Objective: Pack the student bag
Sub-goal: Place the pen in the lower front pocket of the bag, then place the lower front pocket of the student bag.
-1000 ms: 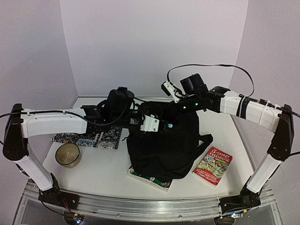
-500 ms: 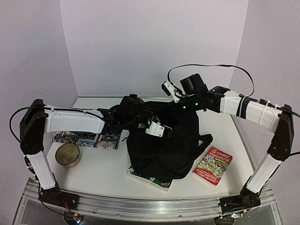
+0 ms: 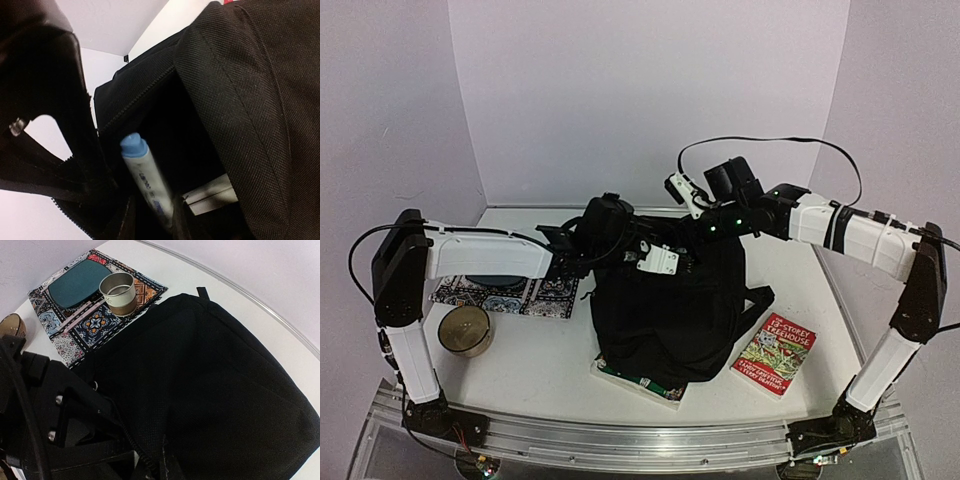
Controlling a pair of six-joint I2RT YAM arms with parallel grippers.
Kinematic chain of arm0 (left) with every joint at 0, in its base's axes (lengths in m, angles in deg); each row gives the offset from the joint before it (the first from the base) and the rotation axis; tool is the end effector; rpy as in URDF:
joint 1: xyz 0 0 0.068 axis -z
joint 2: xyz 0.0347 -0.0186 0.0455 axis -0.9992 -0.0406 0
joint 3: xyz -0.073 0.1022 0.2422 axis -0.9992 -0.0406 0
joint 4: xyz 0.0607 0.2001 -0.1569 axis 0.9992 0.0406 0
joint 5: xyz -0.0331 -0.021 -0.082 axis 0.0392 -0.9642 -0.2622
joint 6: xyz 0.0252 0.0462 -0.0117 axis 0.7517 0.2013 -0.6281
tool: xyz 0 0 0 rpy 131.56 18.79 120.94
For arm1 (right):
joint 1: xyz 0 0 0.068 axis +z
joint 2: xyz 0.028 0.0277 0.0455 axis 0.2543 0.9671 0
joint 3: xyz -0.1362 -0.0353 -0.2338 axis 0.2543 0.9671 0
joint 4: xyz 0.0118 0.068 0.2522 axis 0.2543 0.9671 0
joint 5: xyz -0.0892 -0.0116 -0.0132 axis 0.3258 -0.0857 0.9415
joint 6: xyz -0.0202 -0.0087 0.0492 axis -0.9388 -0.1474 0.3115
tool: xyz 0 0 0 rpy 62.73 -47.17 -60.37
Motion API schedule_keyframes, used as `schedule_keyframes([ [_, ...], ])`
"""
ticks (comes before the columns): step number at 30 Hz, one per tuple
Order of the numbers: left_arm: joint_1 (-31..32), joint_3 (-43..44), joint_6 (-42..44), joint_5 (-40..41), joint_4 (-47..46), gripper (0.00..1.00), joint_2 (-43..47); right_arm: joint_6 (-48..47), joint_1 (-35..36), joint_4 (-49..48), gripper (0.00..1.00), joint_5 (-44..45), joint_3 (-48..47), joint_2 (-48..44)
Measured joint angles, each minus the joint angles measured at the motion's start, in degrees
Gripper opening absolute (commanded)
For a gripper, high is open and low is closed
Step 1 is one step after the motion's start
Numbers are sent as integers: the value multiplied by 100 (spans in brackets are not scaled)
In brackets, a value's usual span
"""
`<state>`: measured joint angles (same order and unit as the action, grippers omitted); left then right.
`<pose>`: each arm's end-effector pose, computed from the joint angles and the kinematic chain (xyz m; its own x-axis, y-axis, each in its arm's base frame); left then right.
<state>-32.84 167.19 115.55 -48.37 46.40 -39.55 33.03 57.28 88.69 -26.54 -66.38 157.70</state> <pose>0.2529 -0.3578 0.2621 0.6911 0.6644 -0.2845 0.4793 -0.1266 0.8685 0.2931 0.2725 0.3396 -0.2649 -0.2121 -0.9407 -0.7185 0.6940 0.0458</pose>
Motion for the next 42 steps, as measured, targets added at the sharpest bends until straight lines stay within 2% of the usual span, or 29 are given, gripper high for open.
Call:
schedule_keyframes([
  [4,2,0,-111,26,17,45,-2,1,0,-3,0,1,-16,9],
  [10,2,-38,-400,-126,29,54,39,1,0,-3,0,29,-16,9],
  [15,0,-370,-989,-347,105,61,502,1,9,-1,0,122,-16,9],
  [25,-57,-1247,-3371,-116,13,69,1928,1,28,-55,0,199,2,124],
  [30,-508,-1685,-5080,-135,24,74,2063,-1,28,-184,1,192,92,202],
  [35,-998,-1991,-6585,-511,88,75,2063,-5,28,-349,5,173,250,251],
  [42,-1386,-2087,-8084,-1343,92,75,1978,-14,31,-506,8,94,506,437],
])
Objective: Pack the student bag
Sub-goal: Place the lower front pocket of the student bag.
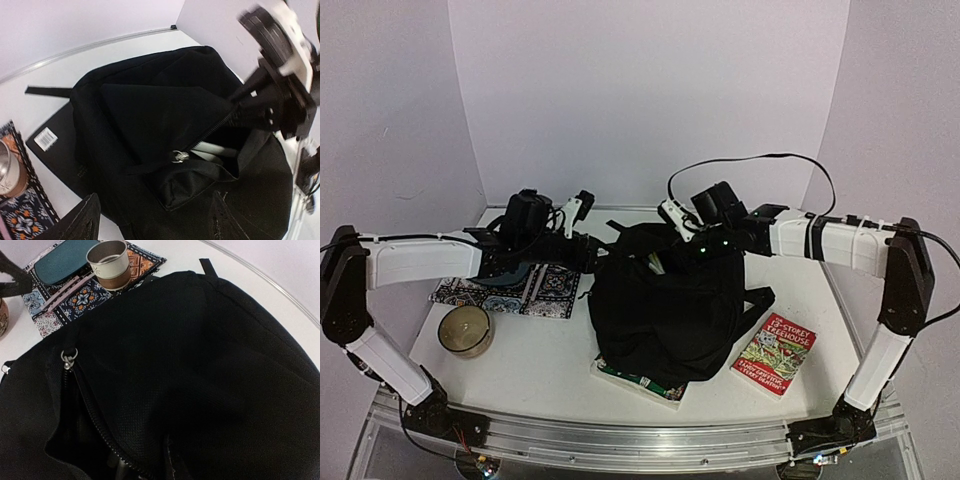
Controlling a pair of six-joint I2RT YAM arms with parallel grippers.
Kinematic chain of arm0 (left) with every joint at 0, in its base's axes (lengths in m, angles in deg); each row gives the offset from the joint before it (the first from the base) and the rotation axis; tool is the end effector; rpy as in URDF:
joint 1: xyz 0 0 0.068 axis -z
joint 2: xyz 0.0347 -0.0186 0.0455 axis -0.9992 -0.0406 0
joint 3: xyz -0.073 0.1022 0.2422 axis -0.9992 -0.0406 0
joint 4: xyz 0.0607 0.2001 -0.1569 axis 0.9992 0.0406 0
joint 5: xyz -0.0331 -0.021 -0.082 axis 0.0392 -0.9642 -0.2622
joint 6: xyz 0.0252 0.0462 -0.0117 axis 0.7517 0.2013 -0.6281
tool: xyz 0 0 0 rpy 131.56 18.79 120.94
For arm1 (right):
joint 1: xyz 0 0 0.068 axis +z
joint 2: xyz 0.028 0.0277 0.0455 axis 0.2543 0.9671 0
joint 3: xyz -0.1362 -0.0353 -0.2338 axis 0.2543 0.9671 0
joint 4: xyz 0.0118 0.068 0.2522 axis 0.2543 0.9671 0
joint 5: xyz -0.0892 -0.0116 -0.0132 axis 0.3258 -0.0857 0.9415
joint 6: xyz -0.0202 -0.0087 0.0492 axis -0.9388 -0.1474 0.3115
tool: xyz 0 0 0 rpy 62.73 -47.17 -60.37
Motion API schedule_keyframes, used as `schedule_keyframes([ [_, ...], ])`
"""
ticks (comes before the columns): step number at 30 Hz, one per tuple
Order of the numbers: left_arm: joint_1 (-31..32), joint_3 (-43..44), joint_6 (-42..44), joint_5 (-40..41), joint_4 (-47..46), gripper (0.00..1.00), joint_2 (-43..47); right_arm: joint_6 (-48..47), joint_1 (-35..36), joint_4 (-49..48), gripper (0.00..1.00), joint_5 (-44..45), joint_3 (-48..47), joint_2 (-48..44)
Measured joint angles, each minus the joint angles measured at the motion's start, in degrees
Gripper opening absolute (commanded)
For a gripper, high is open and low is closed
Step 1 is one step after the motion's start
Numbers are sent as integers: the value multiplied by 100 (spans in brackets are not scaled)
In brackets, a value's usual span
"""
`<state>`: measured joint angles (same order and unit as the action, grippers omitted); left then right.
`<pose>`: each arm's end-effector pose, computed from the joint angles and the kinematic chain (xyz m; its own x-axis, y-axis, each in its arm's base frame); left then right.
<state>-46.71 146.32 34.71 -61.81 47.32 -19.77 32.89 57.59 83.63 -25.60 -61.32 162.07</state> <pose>0.2551 -0.2316 0.2641 -0.4551 0.1831 -0.8714 0.7213 0.6496 -0.2403 0.3019 0.2829 0.2878 -0.3136 -0.2631 -0.9124 -0.7101 0.7029 0.0413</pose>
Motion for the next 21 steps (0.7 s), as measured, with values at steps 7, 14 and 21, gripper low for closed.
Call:
schedule_keyframes([
  [7,-670,0,-1089,-759,-27,74,-673,-3,13,-14,8,-74,103,79],
  [14,-822,10,-1665,-1643,-61,65,-1234,-7,44,-30,8,-127,103,97],
  [21,-802,142,-1925,-2295,-143,25,-1464,-9,115,-22,19,-72,74,101],
])
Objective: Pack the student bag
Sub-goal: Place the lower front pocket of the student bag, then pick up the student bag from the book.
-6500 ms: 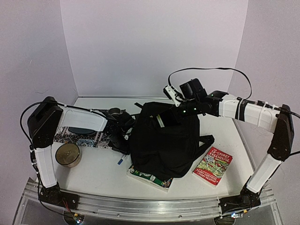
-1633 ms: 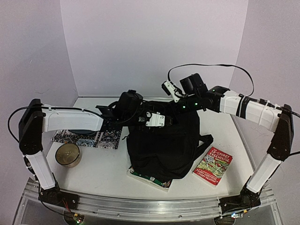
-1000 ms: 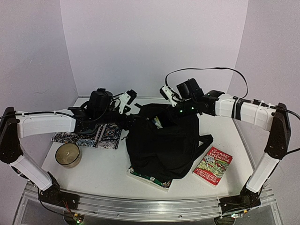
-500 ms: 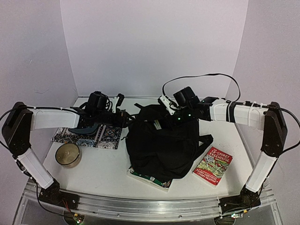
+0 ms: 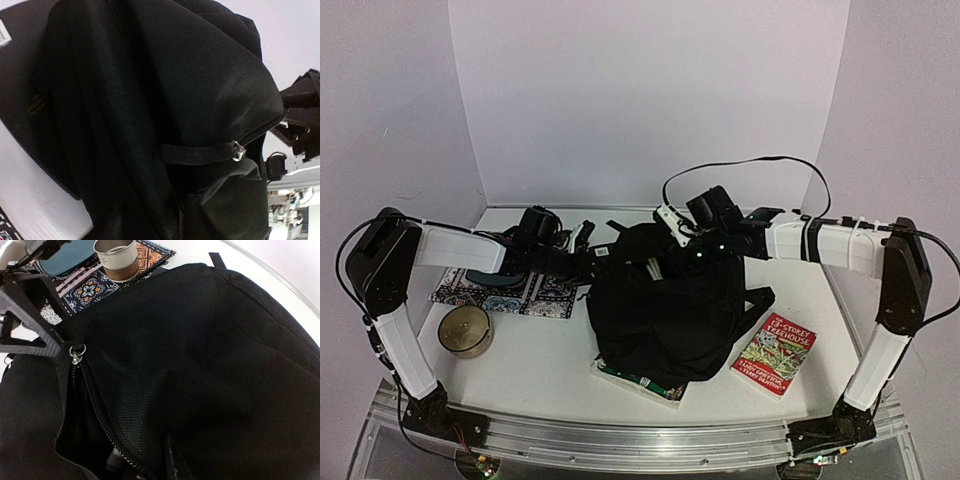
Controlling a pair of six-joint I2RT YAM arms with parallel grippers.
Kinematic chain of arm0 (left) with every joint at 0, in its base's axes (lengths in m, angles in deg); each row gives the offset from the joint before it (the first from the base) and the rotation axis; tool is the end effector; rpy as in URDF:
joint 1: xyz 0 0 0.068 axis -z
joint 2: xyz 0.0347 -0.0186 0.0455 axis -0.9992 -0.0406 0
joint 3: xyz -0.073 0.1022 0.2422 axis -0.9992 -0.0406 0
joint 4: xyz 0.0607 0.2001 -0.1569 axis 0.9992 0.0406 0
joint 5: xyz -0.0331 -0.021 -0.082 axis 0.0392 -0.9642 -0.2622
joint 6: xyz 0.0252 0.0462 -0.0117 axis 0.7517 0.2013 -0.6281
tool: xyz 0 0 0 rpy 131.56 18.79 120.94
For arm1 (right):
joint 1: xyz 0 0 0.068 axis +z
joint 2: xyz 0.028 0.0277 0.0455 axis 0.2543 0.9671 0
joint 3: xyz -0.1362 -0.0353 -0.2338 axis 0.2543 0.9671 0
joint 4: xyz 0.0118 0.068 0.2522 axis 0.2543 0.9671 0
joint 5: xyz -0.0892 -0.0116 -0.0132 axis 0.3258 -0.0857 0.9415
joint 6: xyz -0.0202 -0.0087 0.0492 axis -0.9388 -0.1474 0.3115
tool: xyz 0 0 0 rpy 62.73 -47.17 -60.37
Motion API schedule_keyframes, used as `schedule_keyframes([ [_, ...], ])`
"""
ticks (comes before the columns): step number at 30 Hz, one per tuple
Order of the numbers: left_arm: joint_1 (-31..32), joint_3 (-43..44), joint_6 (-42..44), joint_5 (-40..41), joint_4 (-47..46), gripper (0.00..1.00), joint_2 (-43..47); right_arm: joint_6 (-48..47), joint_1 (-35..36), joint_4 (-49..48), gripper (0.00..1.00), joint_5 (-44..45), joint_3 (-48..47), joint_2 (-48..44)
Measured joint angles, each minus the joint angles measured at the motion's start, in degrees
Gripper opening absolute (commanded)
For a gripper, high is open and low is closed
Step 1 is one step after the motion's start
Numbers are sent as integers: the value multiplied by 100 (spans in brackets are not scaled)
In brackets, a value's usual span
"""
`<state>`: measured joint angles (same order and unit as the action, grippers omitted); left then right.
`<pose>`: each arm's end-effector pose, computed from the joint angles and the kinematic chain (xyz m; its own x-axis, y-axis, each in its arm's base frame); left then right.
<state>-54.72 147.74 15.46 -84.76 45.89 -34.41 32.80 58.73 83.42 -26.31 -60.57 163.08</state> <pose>0.3025 -0.2206 0.1904 -0.8480 0.0833 -0.5234 0.4793 0.5419 -0.6904 0.2973 0.2905 0.2767 -0.3249 -0.2876 -0.9010 -0.7311 0.6807 0.0464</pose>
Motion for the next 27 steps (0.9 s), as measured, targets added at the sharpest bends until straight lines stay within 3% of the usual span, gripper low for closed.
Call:
schedule_keyframes([
  [6,0,66,-34,-150,-38,2,-4,-10,141,168,41,108,-275,0],
  [12,6,86,-34,-153,-35,0,148,-21,295,502,49,242,-754,-30],
  [20,81,179,-104,-202,-34,0,461,-18,412,841,42,45,-1543,-19],
  [27,184,291,-140,-207,-36,0,499,-22,434,1001,38,-186,-2549,558],
])
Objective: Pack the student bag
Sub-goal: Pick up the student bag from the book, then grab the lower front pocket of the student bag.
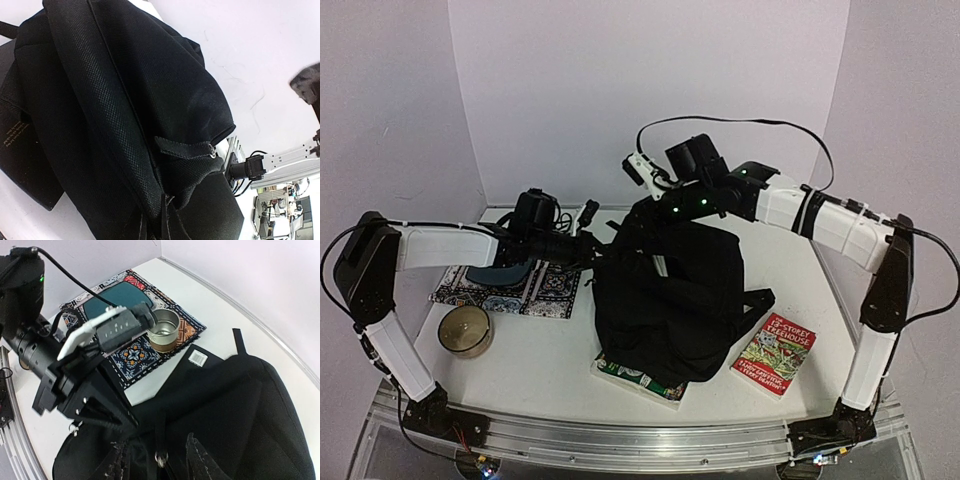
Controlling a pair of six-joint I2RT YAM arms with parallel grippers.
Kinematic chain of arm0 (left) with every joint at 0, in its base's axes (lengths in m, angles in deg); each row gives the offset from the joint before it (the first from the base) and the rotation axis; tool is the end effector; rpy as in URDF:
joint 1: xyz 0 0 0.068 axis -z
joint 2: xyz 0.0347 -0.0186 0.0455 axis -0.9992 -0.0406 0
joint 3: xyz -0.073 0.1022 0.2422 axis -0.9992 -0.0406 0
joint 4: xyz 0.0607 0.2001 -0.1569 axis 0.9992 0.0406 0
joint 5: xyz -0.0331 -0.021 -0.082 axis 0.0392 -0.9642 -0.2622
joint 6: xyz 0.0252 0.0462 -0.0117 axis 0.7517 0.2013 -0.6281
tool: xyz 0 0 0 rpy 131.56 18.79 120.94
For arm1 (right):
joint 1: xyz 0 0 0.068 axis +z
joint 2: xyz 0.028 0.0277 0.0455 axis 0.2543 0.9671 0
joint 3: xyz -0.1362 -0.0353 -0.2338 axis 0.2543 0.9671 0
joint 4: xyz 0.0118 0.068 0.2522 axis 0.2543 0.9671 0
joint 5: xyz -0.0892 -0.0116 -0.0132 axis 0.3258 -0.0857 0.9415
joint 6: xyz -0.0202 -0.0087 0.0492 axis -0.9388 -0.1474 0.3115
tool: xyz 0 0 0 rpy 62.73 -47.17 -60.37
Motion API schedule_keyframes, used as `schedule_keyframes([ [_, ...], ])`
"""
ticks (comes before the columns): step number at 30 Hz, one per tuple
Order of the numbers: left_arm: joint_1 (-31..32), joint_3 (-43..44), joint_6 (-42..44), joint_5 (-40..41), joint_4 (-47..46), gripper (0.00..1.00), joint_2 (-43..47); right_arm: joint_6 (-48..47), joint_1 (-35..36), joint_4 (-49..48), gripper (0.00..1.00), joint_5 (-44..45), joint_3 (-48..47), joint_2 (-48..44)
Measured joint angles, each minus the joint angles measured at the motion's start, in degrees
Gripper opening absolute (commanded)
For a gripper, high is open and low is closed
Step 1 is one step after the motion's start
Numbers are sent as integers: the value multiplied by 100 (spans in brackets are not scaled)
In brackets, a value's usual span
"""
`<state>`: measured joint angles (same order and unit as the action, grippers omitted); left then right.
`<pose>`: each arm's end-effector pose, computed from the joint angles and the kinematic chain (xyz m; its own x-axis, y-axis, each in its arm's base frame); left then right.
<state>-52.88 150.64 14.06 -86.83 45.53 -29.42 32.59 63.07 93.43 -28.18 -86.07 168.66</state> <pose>0.2939 -0.2306 0.2381 -0.7950 0.0677 -0.6029 0.5651 0.4440 -0.6953 0.2958 0.3379 0.3756 -0.1922 -0.1933 -0.9621 -0.8048 0.5921 0.0418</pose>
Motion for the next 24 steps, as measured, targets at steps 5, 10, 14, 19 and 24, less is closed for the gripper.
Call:
schedule_keyframes([
  [5,28,3,0,3,-1,0,32,2,17,160,38,-111,-319,542],
  [10,54,7,0,5,-2,0,32,2,20,315,37,-188,-459,935],
  [14,69,39,0,5,3,0,32,0,20,411,33,-216,-603,1097],
  [19,80,62,2,5,1,0,32,-19,20,442,18,-208,-809,1199],
  [24,91,63,2,35,0,0,56,-40,20,472,0,-162,-850,1217],
])
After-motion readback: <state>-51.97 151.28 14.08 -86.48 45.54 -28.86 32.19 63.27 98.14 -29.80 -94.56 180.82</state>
